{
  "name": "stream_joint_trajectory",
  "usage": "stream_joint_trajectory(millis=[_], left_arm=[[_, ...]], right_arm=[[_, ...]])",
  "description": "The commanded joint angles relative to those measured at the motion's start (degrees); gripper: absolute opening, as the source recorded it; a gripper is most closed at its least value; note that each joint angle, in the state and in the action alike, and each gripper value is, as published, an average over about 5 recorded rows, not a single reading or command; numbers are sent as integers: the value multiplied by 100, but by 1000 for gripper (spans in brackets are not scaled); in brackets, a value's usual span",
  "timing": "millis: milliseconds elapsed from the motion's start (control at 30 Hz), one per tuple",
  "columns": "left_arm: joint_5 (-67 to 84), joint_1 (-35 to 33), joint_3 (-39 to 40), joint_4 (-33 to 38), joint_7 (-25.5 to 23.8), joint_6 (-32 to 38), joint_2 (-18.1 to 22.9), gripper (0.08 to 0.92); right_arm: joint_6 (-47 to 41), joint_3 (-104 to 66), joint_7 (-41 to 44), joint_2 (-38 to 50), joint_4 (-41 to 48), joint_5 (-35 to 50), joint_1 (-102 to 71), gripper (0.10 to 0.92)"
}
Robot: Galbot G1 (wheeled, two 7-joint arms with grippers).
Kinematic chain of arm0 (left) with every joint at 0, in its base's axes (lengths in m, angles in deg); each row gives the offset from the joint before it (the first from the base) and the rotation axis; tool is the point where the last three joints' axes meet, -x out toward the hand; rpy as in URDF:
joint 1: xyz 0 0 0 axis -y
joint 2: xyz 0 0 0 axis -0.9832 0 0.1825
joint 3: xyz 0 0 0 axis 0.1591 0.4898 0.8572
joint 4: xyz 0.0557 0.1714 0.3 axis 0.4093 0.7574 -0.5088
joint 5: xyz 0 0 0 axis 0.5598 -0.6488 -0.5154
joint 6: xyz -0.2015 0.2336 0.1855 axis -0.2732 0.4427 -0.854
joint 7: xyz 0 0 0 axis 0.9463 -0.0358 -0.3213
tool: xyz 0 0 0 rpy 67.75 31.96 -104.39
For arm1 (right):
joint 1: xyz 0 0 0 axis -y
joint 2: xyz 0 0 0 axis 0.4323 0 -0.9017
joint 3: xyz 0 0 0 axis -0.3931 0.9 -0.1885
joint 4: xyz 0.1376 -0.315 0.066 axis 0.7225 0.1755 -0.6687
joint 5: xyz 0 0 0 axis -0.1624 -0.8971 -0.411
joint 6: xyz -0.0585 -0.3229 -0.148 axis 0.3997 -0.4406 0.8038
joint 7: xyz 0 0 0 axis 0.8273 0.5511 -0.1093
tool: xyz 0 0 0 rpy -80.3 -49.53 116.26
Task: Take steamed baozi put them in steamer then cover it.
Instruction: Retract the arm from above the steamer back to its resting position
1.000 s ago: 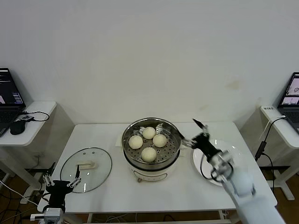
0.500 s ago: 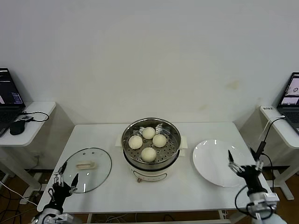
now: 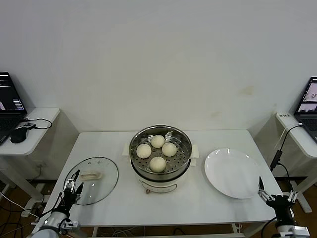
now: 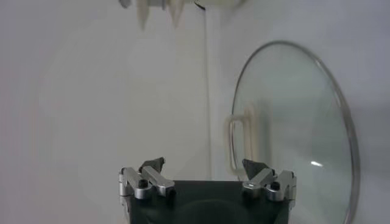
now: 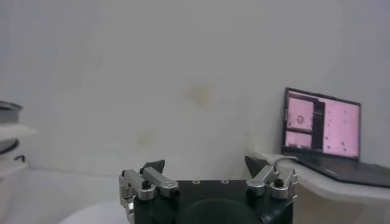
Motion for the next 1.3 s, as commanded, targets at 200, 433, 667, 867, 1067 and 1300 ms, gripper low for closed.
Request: stream_joint_trajectory(millis=[200,433,667,867,1067,1300], left_arm=[[-383,1013,296,-822,-33,32,-80,823],[-386,1241,446,-1041,-33,36,9,823],[-385,1497,558,-1315,-7,40,101,823],[-301,1661,599,-1586,37,44,135,823],[-237,1721,605,-1708,26,38,129,784],[-220,1748,616,-1896,22,38,134,584]], right_arm=[[13,-224,17,-192,-96,-96,-227,823],[20,-253,23,-204,-79,-101,-251,822],[28,-279,37,-225,-54,-146,-273,823],[38,-300,52,-242,-39,-202,-292,823],[40,-273,66,-269,-4,-258,-291,823],[39,-253,77,-268,31,-289,-282,823]])
